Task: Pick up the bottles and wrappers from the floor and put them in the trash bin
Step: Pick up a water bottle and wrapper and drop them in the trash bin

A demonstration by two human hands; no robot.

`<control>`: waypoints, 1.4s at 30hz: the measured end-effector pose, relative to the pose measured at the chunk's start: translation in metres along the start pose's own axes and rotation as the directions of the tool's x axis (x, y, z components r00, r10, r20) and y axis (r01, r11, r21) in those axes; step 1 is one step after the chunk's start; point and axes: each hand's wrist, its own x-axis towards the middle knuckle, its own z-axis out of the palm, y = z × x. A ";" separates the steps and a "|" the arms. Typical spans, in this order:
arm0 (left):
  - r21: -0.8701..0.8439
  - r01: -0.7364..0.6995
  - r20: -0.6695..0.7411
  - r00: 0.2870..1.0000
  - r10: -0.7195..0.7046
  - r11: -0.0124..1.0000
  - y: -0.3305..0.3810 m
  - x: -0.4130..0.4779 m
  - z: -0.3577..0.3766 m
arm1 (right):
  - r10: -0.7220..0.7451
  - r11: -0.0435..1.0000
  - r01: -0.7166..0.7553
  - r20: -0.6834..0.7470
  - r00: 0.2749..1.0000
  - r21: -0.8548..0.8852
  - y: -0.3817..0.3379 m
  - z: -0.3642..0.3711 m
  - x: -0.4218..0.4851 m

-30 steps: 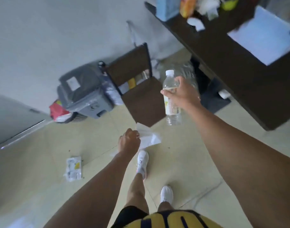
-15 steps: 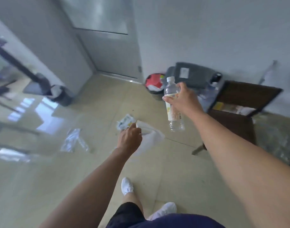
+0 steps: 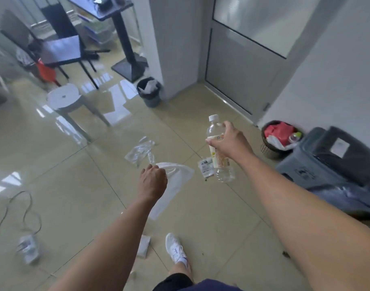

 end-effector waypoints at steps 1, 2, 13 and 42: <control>-0.016 0.021 -0.003 1.000 -0.021 1.000 -0.011 0.015 -0.005 | -0.005 1.000 0.005 0.007 1.000 0.000 -0.014 0.004 0.014; -0.026 0.038 0.000 0.999 -0.038 0.999 -0.021 0.030 -0.010 | -0.007 1.000 0.007 0.014 1.000 -0.002 -0.027 0.007 0.028; -0.100 0.162 0.057 0.986 -0.157 0.982 -0.037 0.227 -0.049 | -0.014 0.999 0.016 0.071 0.997 -0.031 -0.096 0.007 0.237; -0.455 0.627 0.320 0.777 -0.541 0.632 -0.232 0.722 -0.116 | -0.091 0.973 0.174 0.440 0.893 -0.152 -0.406 0.110 0.767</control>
